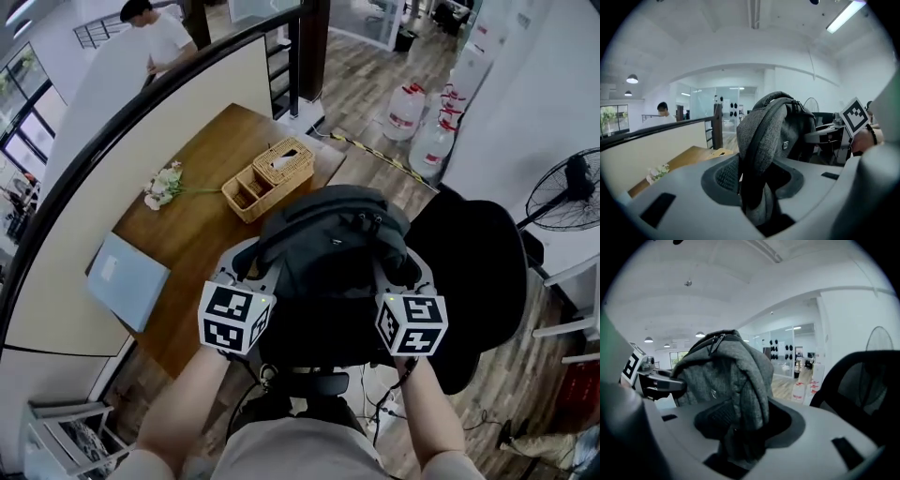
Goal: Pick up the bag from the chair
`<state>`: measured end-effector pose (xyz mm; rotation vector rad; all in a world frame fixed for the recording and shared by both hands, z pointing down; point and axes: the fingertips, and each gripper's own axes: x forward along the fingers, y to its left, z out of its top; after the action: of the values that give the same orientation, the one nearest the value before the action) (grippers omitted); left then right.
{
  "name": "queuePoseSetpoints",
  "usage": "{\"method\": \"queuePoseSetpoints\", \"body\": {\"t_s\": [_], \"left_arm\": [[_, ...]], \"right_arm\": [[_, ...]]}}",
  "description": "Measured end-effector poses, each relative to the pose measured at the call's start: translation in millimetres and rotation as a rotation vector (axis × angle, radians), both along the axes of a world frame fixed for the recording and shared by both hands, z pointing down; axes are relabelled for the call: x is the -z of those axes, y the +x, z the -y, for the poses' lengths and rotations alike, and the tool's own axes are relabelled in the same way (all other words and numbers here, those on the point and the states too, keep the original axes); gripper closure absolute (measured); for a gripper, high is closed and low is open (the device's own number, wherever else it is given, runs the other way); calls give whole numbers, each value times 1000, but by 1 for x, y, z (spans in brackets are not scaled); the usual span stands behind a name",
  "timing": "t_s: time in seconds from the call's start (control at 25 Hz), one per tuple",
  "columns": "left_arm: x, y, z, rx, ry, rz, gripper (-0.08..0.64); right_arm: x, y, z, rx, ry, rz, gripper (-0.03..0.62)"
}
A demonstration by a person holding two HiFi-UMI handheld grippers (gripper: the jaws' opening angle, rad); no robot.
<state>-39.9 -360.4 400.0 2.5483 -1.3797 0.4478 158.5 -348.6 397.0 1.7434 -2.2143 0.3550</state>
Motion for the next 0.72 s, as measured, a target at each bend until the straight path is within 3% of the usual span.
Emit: {"method": "queuePoseSetpoints", "body": {"t_s": [0.16, 0.36, 0.72], "left_arm": [[60, -6, -6, -20, 106, -1, 430], [105, -23, -21, -23, 181, -8, 430], [128, -43, -62, -7, 227, -20, 428]], "right_arm": [[54, -6, -12, 1, 94, 25, 394], [101, -22, -31, 22, 167, 31, 394], [115, -40, -64, 61, 161, 61, 394]]}}
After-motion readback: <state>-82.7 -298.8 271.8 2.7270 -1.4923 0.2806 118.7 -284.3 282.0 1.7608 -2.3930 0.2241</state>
